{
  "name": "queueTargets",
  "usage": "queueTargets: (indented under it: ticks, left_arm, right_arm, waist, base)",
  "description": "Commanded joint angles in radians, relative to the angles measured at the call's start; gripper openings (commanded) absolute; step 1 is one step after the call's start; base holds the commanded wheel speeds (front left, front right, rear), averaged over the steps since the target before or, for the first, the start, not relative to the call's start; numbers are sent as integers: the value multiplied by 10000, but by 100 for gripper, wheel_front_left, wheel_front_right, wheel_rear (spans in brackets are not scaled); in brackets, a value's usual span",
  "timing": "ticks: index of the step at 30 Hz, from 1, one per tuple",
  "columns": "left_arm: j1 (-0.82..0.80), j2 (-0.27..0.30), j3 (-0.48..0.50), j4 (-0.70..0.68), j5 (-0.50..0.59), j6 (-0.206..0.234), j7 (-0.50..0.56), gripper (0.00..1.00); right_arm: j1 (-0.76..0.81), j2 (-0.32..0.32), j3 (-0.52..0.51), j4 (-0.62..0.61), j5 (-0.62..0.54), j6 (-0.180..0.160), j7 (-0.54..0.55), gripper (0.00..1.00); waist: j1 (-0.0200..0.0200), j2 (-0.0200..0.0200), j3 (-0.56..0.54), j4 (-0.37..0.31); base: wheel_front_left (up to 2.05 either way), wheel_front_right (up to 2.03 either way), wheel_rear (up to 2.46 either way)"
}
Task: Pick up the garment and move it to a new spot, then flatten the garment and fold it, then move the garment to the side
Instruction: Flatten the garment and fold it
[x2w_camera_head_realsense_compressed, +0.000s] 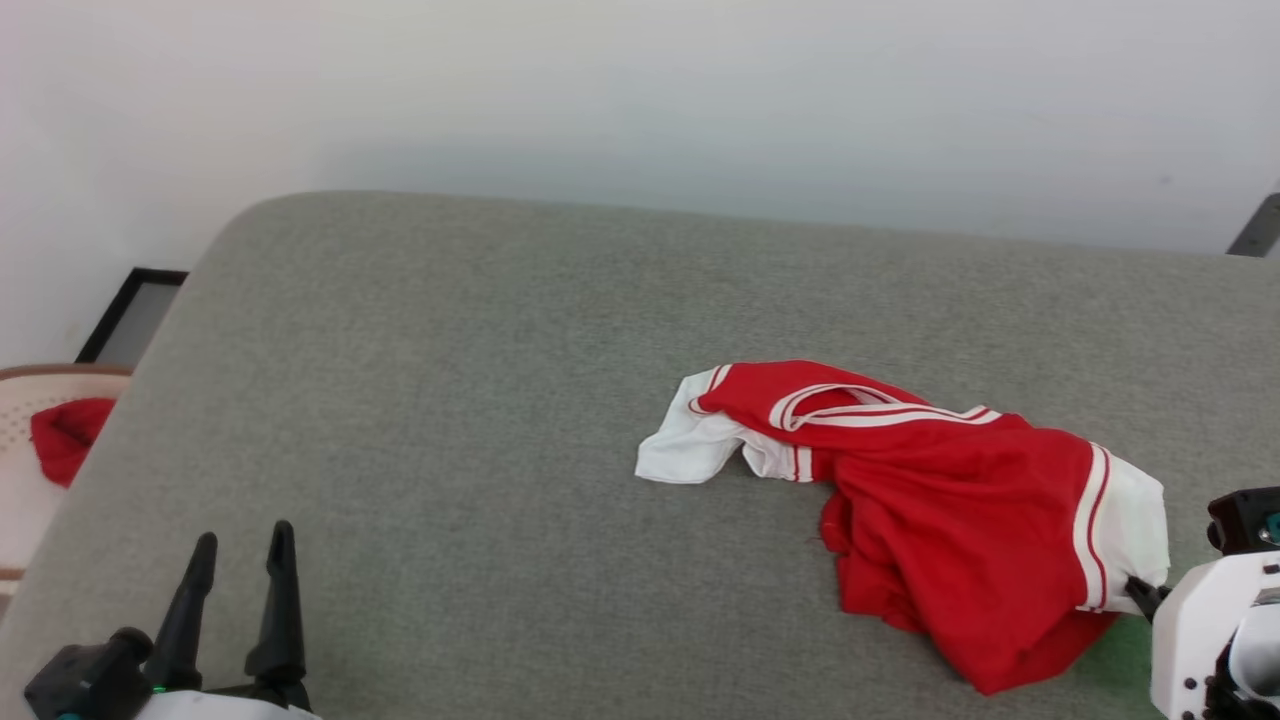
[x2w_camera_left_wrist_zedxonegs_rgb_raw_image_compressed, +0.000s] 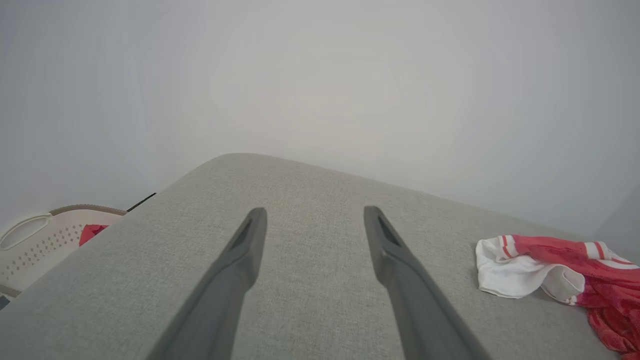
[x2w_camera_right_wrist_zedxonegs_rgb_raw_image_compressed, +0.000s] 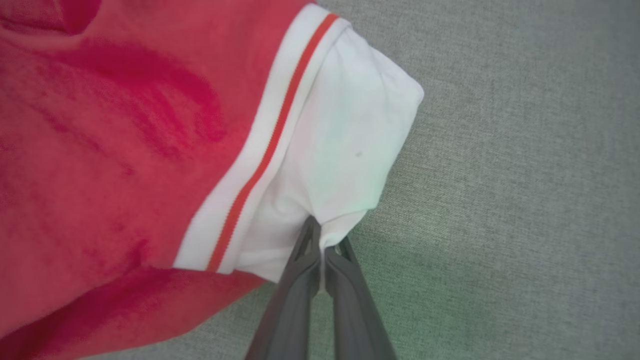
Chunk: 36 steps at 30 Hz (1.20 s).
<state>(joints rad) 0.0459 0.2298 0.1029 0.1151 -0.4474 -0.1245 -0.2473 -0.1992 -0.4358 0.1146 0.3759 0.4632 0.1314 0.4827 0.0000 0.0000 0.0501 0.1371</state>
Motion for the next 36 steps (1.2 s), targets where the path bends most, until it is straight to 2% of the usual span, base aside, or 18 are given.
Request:
queueTargets:
  ticks: [1, 2, 10, 18, 29, 36]
  left_arm:
    - [73, 50, 0, -33, -52, -24, 22, 100]
    - [68, 64, -4, -45, -70, -19, 36, 100]
    - [-125, 393, -279, -387, -253, -43, 530, 100]
    - [-647, 1062, -834, -1125, -678, -72, 1856, 100]
    - [-2477, 2391, -1792, -2042, -2233, -65, 5101, 100]
    - [-4033, 2843, -2604, -1814, -3357, -66, 7173, 100]
  right_arm:
    - [52, 134, -51, -63, -144, -14, -100, 86]
    - [16, 203, -96, -59, -230, -14, -145, 100]
    - [-321, 389, -198, -190, -342, -14, -66, 100]
    - [-434, 401, -500, -888, -576, -14, -498, 100]
    - [-210, 1335, -1667, -1920, -1653, -12, -3067, 100]
    - [-133, 2091, -2292, -2214, -2415, -12, -4459, 100]
  waist:
    - [0, 0, -17, -144]
    - [0, 0, -19, -189]
    - [0, 0, 54, -557]
    - [0, 0, 151, -966]
    - [0, 0, 500, -1724]
    - [0, 0, 785, -2168]
  base:
    - [0, 0, 0]
    - [0, 0, 0]
    - [0, 0, 0]
    - [0, 0, 0]
    - [0, 0, 0]
    - [0, 0, 0]
